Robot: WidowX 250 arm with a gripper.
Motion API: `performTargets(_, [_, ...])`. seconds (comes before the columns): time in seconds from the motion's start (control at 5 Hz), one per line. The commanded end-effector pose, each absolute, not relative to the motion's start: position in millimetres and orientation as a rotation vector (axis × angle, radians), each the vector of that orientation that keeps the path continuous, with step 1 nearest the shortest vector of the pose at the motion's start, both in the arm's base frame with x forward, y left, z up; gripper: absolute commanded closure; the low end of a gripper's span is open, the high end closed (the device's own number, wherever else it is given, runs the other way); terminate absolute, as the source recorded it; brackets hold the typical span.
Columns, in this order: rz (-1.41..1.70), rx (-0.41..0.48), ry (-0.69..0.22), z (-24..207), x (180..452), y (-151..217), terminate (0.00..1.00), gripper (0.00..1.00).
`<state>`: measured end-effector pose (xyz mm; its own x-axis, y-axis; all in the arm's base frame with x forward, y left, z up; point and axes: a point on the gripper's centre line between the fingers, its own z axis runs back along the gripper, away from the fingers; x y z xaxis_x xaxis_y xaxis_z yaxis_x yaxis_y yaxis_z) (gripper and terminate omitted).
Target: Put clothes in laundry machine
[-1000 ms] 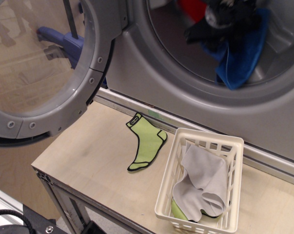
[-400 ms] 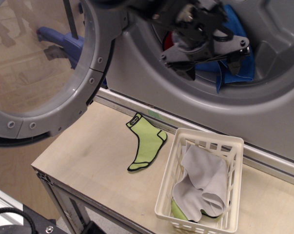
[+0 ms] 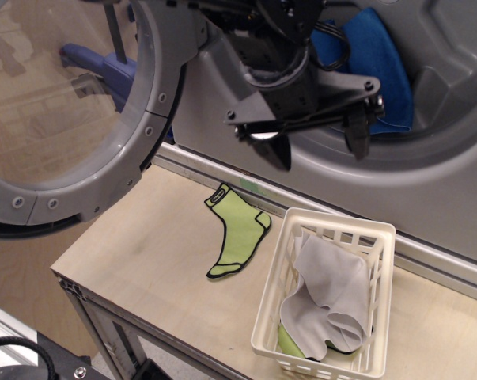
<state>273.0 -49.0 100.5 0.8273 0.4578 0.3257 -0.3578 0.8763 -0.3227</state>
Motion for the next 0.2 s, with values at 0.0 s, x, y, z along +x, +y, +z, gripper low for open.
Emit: performTargets(0.0, [0.43, -0.274, -0.46, 126.2, 271.1, -43.7, 1.0, 0.0])
